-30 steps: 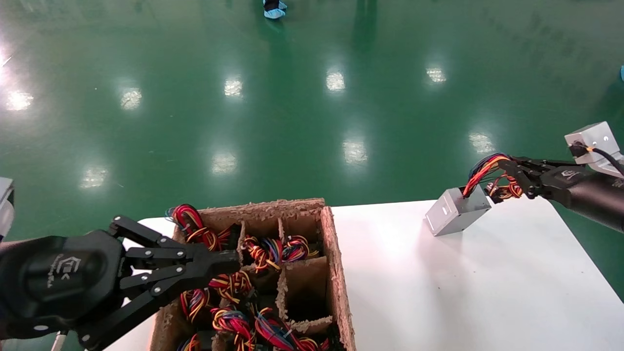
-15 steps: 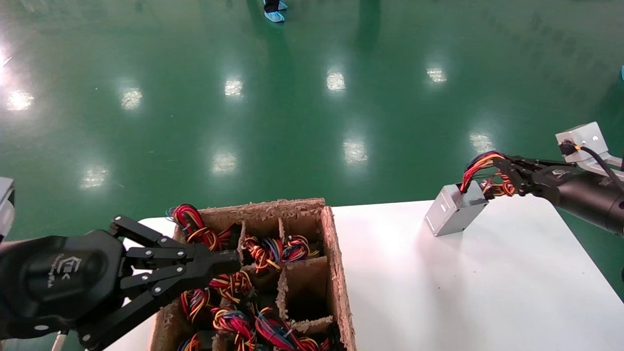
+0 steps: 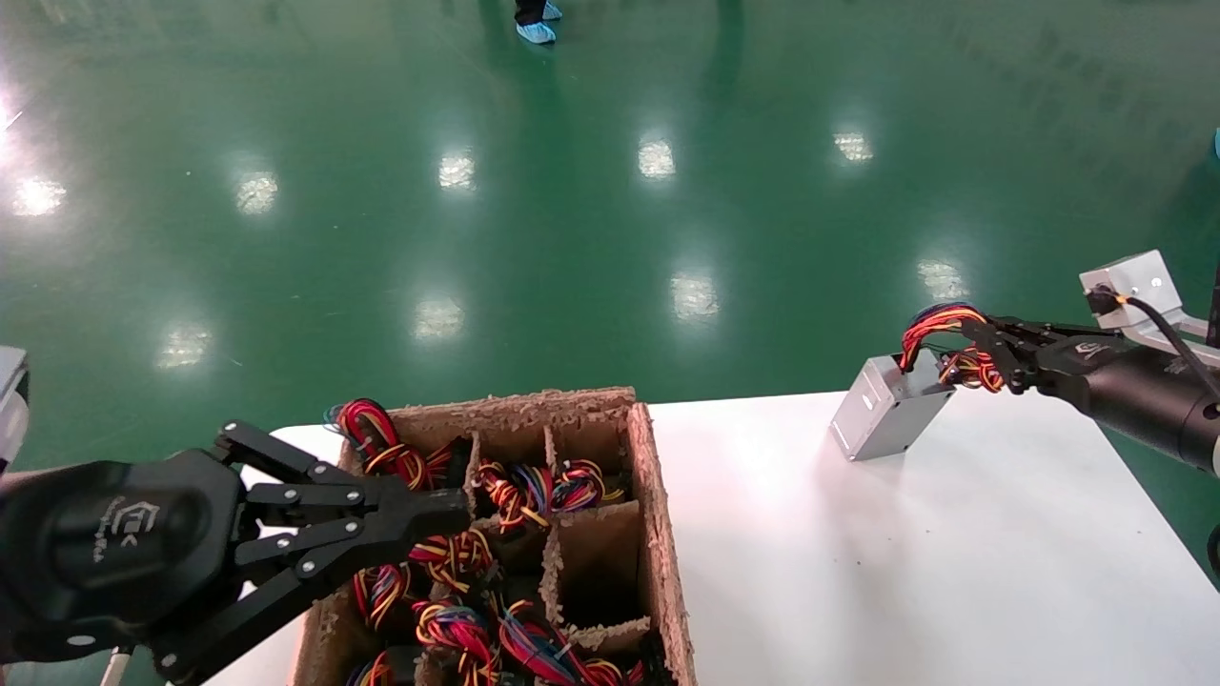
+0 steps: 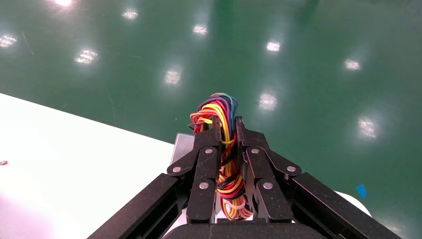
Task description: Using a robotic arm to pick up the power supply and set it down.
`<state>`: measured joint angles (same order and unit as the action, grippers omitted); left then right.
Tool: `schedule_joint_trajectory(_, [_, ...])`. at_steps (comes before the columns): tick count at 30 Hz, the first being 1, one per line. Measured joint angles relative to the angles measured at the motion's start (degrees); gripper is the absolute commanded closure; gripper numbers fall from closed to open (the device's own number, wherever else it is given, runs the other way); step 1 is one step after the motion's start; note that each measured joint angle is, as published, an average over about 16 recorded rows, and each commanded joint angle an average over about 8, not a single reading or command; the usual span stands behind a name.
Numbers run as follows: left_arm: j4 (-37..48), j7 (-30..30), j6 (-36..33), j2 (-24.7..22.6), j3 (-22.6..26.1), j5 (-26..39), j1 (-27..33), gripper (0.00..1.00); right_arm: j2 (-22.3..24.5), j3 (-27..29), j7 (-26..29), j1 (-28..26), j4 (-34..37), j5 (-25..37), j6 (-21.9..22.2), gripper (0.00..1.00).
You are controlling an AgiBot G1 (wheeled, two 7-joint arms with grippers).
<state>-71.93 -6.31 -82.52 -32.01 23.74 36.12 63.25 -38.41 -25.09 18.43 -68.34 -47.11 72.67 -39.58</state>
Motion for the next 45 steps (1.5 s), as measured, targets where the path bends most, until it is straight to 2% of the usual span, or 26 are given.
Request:
schedule_joint_trajectory(2, [0.00,0.00,0.00,0.00,0.00,0.00,0.00,1.00,0.12,-0.09,0.35,0.08,-0.27,0.09,0.03,0.25])
schedule_joint_trajectory(3, [0.00,0.00,0.00,0.00,0.00,0.00,0.00,1.00,0.17,-0.13,0.52,0.12,-0.39,0.13,0.03,0.15])
schedule_joint_trajectory(5, [0.00,0.00,0.00,0.00,0.00,0.00,0.00,1.00,0.30,-0.19,0.82,0.18,-0.64,0.17,0.00,0.01])
schedule_joint_trajectory(6, [0.00,0.00,0.00,0.00,0.00,0.00,0.00,1.00,0.36,-0.21,0.96,0.20,-0.76,0.18,-0.03,0.00])
schedule_joint_trajectory(35, [0.00,0.00,0.00,0.00,0.01,0.00,0.00,1.00,1.29,0.74,1.74,1.00,-3.79,-2.19,-1.80,0.00])
schedule_joint_trajectory(45, [0.00,0.00,0.00,0.00,0.01,0.00,0.00,1.00,1.39,2.30,-0.04,1.99,-6.26,-6.01,-5.51,0.00])
